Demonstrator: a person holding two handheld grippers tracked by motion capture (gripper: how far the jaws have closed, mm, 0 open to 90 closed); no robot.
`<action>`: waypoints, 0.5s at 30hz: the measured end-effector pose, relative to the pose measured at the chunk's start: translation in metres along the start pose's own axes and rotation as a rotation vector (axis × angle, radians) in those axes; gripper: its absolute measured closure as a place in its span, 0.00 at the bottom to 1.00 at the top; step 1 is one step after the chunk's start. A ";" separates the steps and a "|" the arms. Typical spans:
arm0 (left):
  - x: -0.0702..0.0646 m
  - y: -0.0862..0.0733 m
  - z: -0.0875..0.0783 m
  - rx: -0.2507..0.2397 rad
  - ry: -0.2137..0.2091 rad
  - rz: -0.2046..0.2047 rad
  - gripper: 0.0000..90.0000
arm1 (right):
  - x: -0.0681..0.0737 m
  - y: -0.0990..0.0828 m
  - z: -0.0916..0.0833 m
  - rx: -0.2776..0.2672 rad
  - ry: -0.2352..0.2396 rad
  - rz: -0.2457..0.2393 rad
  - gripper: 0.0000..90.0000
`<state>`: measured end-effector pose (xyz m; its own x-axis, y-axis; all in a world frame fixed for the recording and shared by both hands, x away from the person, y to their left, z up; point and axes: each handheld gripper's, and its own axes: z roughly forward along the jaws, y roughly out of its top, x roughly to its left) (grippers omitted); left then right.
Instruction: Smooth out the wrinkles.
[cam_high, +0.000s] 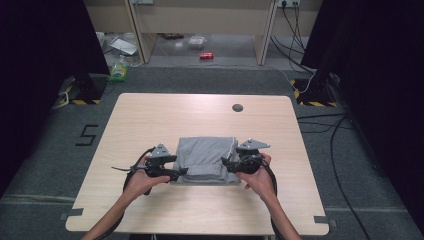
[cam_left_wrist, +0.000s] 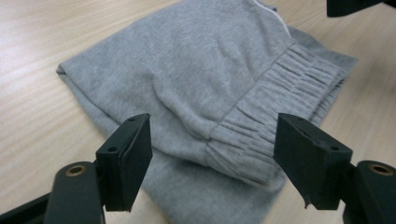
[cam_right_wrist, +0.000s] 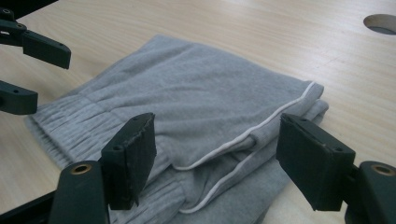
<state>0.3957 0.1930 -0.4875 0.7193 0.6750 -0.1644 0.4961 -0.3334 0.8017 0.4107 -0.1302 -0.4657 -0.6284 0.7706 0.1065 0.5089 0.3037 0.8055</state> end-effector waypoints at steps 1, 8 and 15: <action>-0.002 -0.003 -0.002 0.001 -0.003 0.004 0.30 | 0.001 -0.001 -0.001 0.001 0.001 -0.003 0.32; -0.006 -0.019 -0.011 0.003 0.004 0.013 0.30 | 0.013 -0.007 -0.003 0.011 0.009 -0.038 0.32; -0.005 -0.033 -0.020 0.002 0.006 0.001 0.29 | 0.023 -0.019 -0.009 0.022 0.016 -0.051 0.32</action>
<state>0.3656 0.2138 -0.5013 0.7168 0.6785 -0.1606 0.4964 -0.3349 0.8009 0.3814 -0.1236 -0.4734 -0.6632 0.7446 0.0752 0.4888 0.3548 0.7970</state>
